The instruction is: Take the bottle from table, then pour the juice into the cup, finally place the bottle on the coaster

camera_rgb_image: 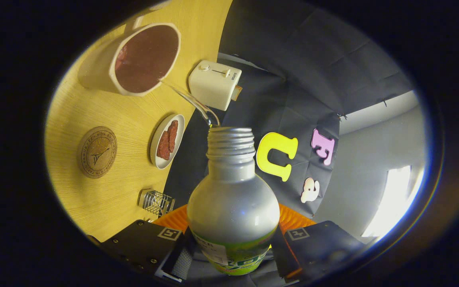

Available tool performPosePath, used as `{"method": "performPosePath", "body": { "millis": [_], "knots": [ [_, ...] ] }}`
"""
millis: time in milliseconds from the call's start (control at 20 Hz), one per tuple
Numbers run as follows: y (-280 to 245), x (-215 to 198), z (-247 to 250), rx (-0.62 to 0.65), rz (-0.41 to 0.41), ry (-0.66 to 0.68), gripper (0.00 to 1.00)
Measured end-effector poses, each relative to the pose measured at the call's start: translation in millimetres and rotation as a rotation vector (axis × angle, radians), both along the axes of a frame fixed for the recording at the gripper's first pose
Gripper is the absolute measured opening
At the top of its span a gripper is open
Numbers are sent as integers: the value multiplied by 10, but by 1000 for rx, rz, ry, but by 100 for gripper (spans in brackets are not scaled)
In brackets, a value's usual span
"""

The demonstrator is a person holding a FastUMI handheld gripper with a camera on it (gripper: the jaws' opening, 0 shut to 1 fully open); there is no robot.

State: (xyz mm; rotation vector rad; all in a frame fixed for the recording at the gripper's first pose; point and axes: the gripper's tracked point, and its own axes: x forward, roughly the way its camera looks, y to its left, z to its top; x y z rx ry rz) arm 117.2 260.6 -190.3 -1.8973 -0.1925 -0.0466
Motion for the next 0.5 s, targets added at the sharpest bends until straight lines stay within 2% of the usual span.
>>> {"method": "performPosePath", "body": {
  "millis": [500],
  "knots": [
    [1, 1, 91, -44, 2, -11, 80]
  ]
}}
